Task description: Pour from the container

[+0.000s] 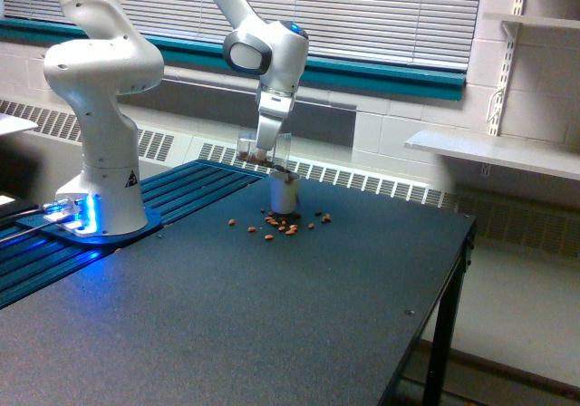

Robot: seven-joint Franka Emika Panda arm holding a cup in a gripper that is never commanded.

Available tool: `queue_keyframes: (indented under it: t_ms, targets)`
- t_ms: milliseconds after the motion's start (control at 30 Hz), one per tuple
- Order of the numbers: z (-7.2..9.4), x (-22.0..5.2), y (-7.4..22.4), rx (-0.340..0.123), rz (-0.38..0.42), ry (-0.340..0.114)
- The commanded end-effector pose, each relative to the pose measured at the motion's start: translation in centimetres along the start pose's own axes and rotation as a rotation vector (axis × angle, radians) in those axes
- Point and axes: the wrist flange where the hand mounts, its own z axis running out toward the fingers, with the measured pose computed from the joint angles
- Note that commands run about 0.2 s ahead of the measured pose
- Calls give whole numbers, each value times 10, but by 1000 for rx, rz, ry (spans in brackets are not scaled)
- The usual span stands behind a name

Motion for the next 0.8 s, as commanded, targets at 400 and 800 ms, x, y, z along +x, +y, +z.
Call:
queue_keyframes:
  t_ms: [400,800]
  targets:
    - [8,-8,-9,-19,4,-26]
    - [12,-11,-9,-37,21,-32]
